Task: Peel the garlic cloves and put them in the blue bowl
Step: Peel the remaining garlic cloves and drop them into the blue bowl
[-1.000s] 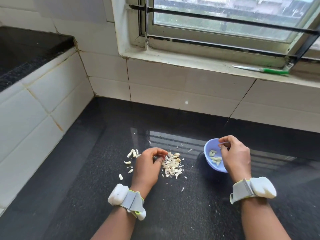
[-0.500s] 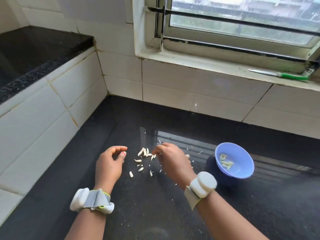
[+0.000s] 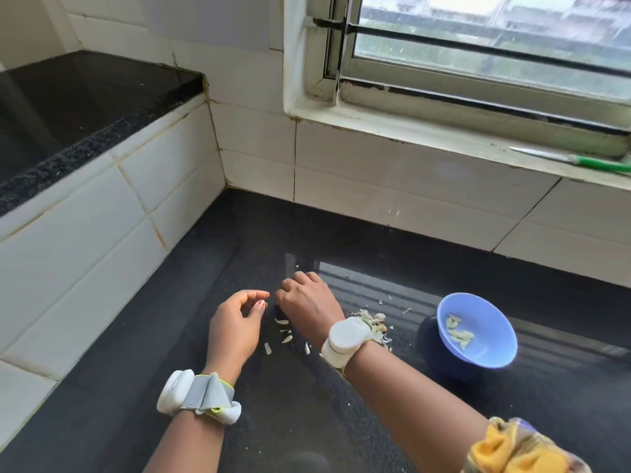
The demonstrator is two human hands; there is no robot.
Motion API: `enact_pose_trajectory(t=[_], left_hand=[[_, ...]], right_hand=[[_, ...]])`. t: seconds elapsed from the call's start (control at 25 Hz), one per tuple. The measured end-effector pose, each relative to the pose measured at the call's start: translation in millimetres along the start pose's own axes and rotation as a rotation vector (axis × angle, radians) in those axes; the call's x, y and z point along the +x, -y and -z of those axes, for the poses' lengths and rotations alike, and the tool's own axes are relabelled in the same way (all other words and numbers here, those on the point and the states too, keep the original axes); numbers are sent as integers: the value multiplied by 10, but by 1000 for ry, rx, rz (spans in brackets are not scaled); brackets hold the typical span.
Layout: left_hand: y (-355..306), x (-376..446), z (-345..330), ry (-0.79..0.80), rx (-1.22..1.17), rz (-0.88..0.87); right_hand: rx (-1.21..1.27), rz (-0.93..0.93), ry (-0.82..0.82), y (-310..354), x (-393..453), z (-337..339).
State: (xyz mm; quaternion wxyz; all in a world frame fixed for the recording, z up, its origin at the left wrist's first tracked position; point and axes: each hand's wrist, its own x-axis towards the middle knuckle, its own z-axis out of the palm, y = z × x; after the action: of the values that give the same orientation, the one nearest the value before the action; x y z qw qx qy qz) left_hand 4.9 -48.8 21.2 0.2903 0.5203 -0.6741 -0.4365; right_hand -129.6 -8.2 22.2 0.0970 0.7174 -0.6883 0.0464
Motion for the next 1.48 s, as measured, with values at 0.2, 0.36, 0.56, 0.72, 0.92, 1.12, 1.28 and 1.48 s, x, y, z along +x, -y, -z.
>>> enact_pose_trajectory(t=[0.2, 0.36, 0.56, 0.72, 0.92, 1.12, 1.28, 1.48], left_hand=[[-34, 25, 17, -32, -109, 16], [-205, -79, -13, 47, -368, 94], [-278, -130, -47, 98, -452, 91], [-298, -150, -88, 95, -519, 111], [-179, -131, -76, 80, -494, 134], [-230, -108, -46, 56, -561, 137], [-305, -153, -93, 46, -567, 136], [-342, -188, -235, 51, -538, 107]], right_hand=[[442, -140, -159, 67, -46, 88], [863, -404, -182, 93, -159, 191], [1125, -585, -163, 84, -303, 289], [1188, -641, -174, 63, -393, 372], [1629, -765, -106, 83, -445, 290], [779, -519, -37, 124, -525, 183], [579, -391, -75, 193, -545, 126], [1177, -765, -252, 44, -588, 252]])
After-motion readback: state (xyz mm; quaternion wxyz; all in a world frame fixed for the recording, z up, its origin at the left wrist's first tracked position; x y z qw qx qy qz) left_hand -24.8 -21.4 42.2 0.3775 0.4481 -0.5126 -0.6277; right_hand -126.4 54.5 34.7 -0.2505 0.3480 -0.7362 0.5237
